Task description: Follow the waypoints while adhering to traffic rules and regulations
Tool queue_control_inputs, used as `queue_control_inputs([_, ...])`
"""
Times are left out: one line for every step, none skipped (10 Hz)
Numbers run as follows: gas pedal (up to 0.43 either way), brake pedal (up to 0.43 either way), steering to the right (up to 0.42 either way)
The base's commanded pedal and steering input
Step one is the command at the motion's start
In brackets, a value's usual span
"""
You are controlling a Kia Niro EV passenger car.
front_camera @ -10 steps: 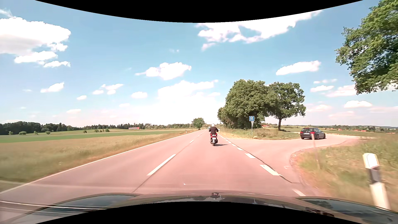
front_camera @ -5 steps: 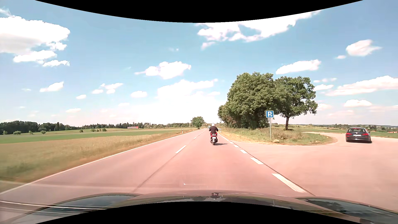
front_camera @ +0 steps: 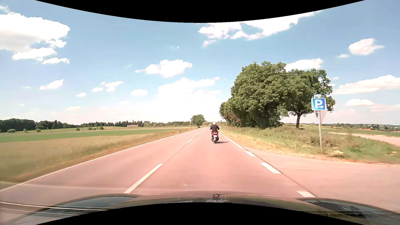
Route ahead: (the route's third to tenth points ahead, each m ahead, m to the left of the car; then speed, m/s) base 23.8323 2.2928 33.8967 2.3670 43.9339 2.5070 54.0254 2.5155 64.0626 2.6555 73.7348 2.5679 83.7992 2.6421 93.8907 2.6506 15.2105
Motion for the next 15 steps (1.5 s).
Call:
queue_control_inputs([0.240, 0.012, 0.003])
queue_control_inputs([0.248, 0.012, 0.001])
queue_control_inputs([0.248, 0.012, -0.001])
queue_control_inputs([0.260, 0.012, -0.003])
queue_control_inputs([0.280, 0.012, -0.003])
queue_control_inputs([0.280, 0.012, -0.003])
queue_control_inputs([0.287, 0.012, -0.003])
queue_control_inputs([0.287, 0.012, -0.003])
queue_control_inputs([0.287, 0.012, -0.003])
queue_control_inputs([0.287, 0.012, -0.003])
queue_control_inputs([0.287, 0.012, -0.003])
queue_control_inputs([0.287, 0.012, -0.003])
queue_control_inputs([0.287, 0.012, -0.003])
queue_control_inputs([0.287, 0.012, -0.002])
queue_control_inputs([0.287, 0.012, -0.002])
